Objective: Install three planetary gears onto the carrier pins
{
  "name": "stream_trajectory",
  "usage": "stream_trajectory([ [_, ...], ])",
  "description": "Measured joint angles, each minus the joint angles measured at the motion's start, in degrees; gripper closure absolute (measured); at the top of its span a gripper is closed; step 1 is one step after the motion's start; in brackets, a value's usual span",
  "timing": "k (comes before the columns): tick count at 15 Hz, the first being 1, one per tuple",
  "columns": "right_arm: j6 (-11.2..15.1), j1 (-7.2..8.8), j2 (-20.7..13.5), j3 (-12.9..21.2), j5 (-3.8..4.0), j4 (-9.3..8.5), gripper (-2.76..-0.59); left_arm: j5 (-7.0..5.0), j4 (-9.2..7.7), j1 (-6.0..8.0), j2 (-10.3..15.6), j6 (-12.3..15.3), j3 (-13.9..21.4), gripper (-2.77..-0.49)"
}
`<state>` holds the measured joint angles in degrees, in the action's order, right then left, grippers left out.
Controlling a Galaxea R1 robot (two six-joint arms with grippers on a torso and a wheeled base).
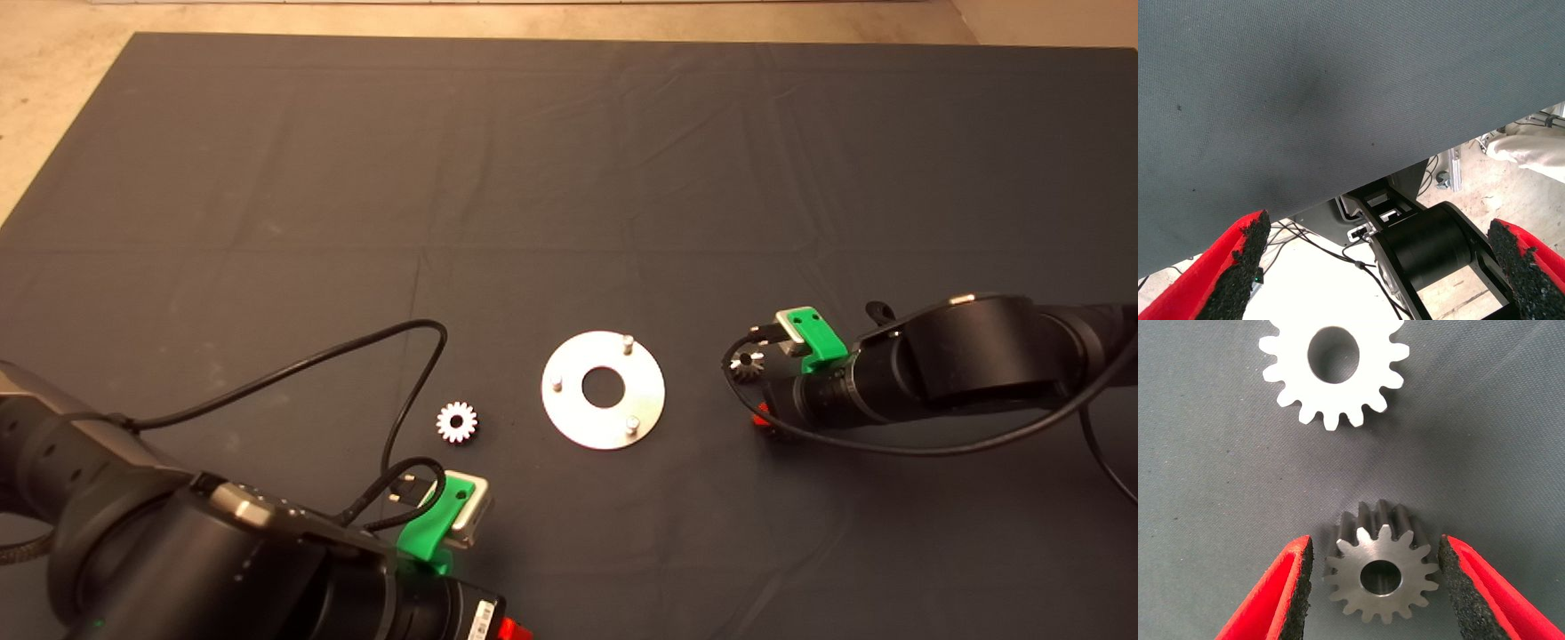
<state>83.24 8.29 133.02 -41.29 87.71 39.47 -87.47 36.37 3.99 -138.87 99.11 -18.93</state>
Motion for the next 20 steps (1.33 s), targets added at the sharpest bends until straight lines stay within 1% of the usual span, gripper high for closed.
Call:
stream_trajectory([
  [7,0.0,-0.05,0.0,0.09,0.0,0.0,-1.36,0.01,0.01,0.0,0.03,0.01,0.0,-2.34],
  [11,0.0,-0.09,0.02,0.11,0.0,0.0,-1.36,0.01,-0.01,0.0,0.51,0.01,0.0,-2.34],
  [14,0.0,-0.85,0.05,0.11,0.05,-0.01,-1.36,0.01,0.01,0.0,0.97,0.01,0.0,-2.34],
  [18,0.0,-0.88,0.16,0.11,0.18,0.0,-1.36,-0.01,0.0,0.0,1.63,0.01,0.0,-2.34],
  [19,-0.01,-1.06,0.16,0.11,0.46,0.0,-1.27,0.04,0.01,0.0,1.74,0.01,0.0,-2.34],
  [20,0.0,-1.18,0.13,0.11,0.62,0.0,-1.23,-0.01,0.01,0.0,1.96,0.01,0.0,-2.34],
])
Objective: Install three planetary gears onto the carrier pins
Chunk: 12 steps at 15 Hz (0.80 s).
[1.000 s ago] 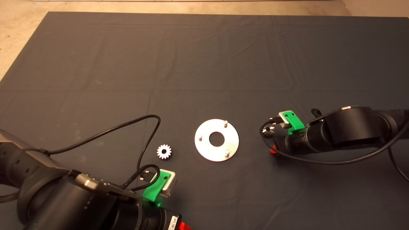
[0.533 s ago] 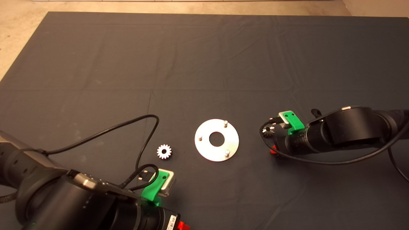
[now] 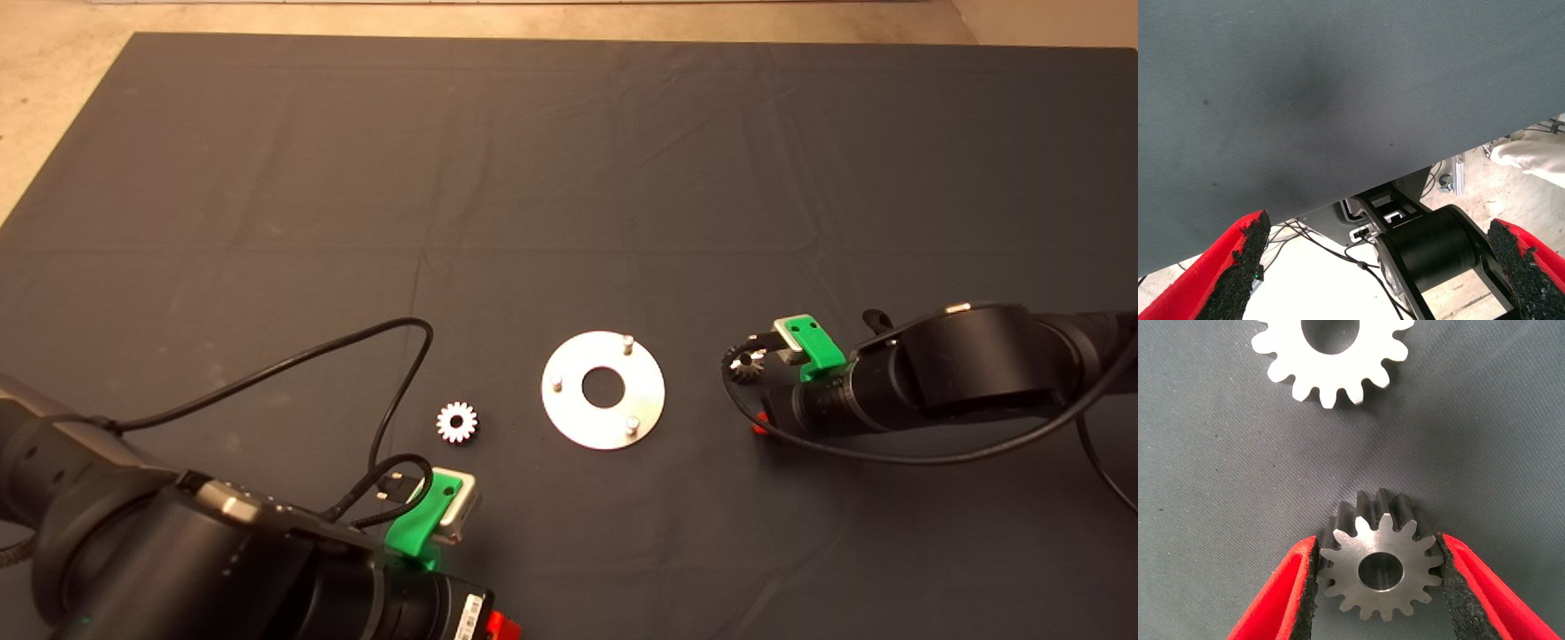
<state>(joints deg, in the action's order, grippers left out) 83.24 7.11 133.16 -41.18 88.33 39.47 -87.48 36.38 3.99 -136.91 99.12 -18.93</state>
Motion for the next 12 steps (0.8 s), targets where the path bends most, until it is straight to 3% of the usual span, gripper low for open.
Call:
stream_trajectory([
  [12,0.0,-0.2,0.0,0.37,0.0,0.07,-1.09,0.02,0.02,0.0,0.76,0.0,0.0,-2.34],
])
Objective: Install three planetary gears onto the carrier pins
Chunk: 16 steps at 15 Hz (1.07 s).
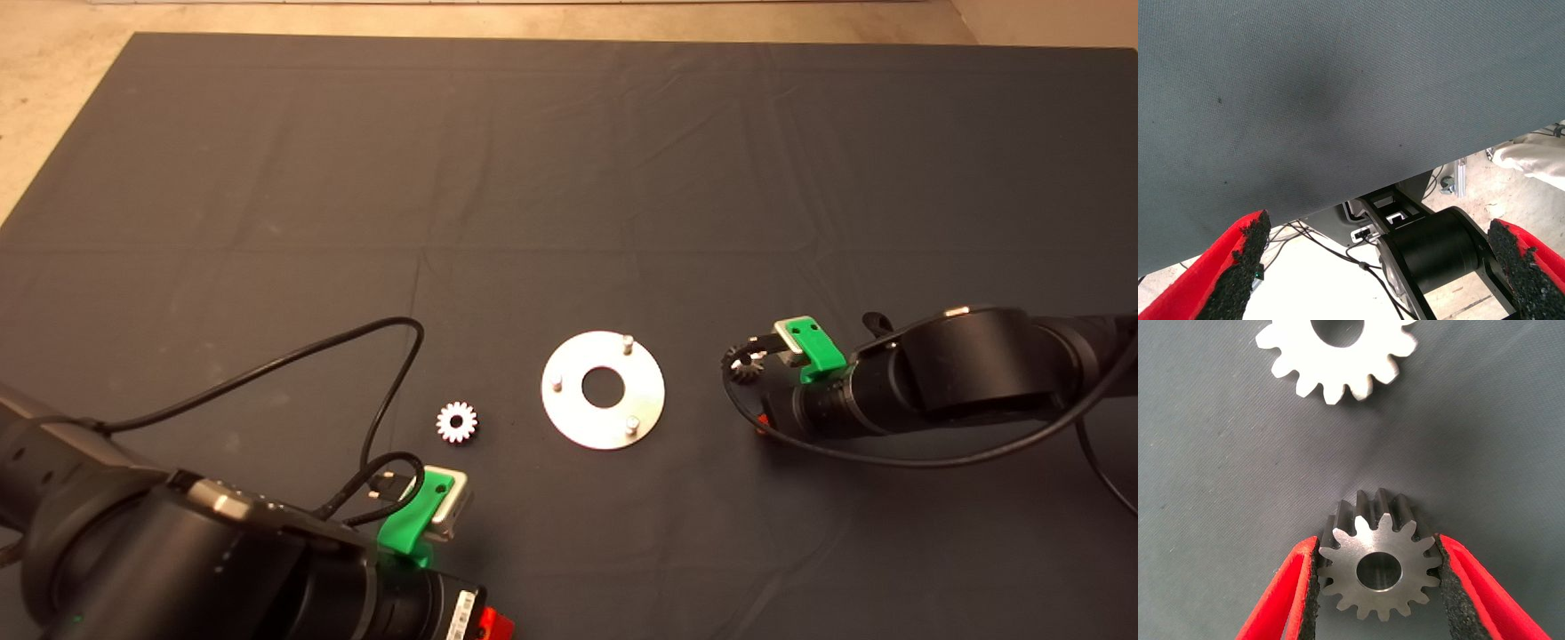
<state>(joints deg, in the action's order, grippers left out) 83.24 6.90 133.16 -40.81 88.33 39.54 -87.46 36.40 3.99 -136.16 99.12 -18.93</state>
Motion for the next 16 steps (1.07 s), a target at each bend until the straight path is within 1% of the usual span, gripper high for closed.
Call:
stream_trajectory([
  [3,0.2,-0.57,0.02,1.68,-0.29,-0.18,-1.06,0.0,-0.01,0.0,0.0,0.0,0.0,-2.34],
  [5,0.85,-0.47,0.02,2.6,-0.38,-0.26,-1.04,0.0,0.0,0.02,-0.01,0.0,0.0,-2.34],
  [6,1.46,-0.1,0.02,3.42,-0.33,-0.38,-1.04,0.0,0.0,0.02,-0.01,0.0,0.0,-2.34],
  [7,2.17,0.74,0.04,4.38,-0.34,-0.59,-1.03,0.0,0.0,0.01,-0.01,0.0,0.0,-2.34],
  [9,3.43,3.36,0.04,6.04,-0.4,-0.93,-1.02,0.0,0.0,0.0,-0.04,0.0,0.0,-2.34],
  [11,4.27,6.06,0.22,6.94,-0.38,-1.9,-1.02,-0.02,0.0,0.02,-0.04,0.0,0.0,-2.34],
  [12,4.59,7.14,0.39,7.33,-0.3,-2.34,-1.01,-0.02,0.0,0.02,-0.17,0.0,0.0,-2.34],
  [13,4.78,7.93,0.82,7.5,-0.29,-2.92,-1.01,0.0,0.0,0.02,-0.19,0.0,0.0,-2.34],
  [14,4.96,8.59,1.76,7.57,-0.07,-3.81,-1.01,0.0,0.0,0.02,-0.17,0.0,0.0,-2.34],
  [15,5.13,8.83,3.38,7.58,0.1,-4.26,-1.01,0.02,0.0,0.02,-0.19,0.0,0.0,-2.34],
  [16,5.18,8.89,5.78,7.61,0.22,-4.69,-1.01,0.0,0.01,0.03,-0.2,0.0,0.0,-2.34],
])
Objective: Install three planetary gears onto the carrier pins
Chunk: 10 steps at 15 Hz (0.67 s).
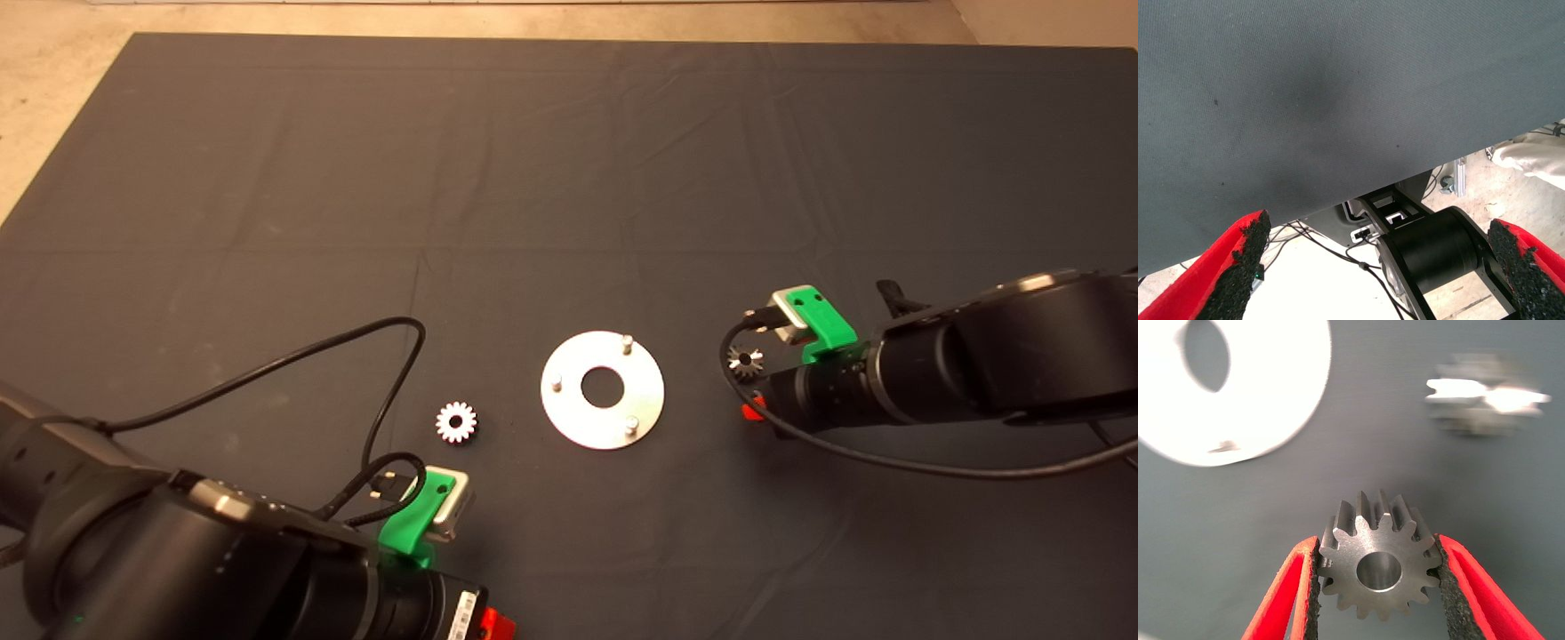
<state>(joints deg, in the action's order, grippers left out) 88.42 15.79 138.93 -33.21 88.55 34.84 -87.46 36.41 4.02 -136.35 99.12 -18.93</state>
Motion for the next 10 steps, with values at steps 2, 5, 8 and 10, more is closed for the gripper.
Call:
stream_trajectory([
  [2,0.15,0.09,5.94,-0.02,-0.38,-0.72,-1.0,0.0,0.05,0.14,0.0,0.0,0.0,-2.34],
  [5,0.17,0.41,11.89,-1.84,-0.93,-1.93,-1.0,-0.02,0.02,0.11,0.02,0.0,0.0,-2.34],
  [8,0.17,0.41,13.3,-4.26,-0.46,-2.63,-1.0,0.0,0.05,0.18,0.02,0.0,0.0,-2.34],
  [10,0.15,0.41,13.95,-5.72,-0.44,-2.87,-1.0,0.0,0.06,0.74,0.02,0.0,0.0,-2.34],
])
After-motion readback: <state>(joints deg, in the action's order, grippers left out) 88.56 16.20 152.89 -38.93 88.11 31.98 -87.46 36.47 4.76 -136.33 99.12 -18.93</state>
